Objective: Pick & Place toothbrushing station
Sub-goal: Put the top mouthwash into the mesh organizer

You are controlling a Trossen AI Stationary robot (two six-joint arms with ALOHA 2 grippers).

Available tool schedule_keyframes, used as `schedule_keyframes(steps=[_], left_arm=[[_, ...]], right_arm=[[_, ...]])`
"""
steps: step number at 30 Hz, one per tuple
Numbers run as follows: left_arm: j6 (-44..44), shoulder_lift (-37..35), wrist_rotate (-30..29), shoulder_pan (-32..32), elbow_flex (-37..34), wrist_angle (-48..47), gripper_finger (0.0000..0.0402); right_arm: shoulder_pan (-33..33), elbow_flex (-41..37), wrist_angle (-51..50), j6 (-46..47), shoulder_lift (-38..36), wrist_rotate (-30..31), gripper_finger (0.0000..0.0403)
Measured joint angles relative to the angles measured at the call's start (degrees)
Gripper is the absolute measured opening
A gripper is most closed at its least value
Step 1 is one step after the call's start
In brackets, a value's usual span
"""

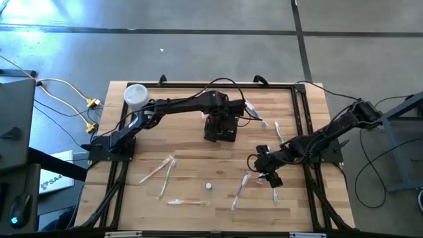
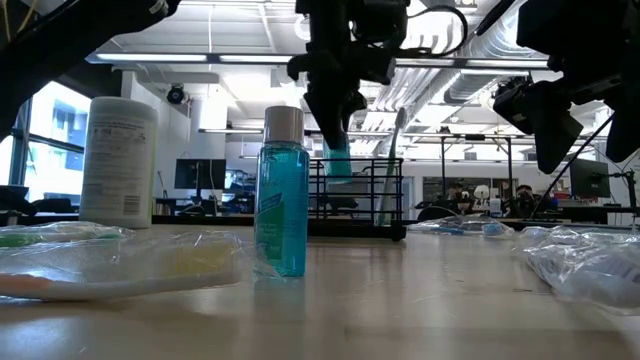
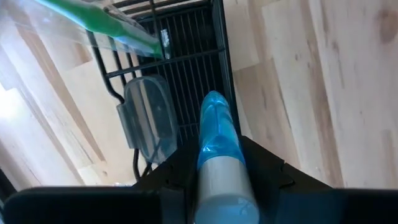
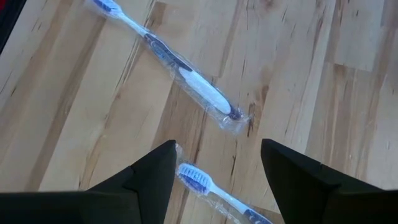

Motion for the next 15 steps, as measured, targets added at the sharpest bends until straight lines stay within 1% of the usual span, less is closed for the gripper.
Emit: schedule_keyframes(steps=[15], left_arm=[[0.3, -0.1, 0.7, -0.2, 0.0, 0.4, 0.0086]], right_arm=[[0.0, 0.0, 0.0, -0.2, 0.0, 0.0, 0.0229]])
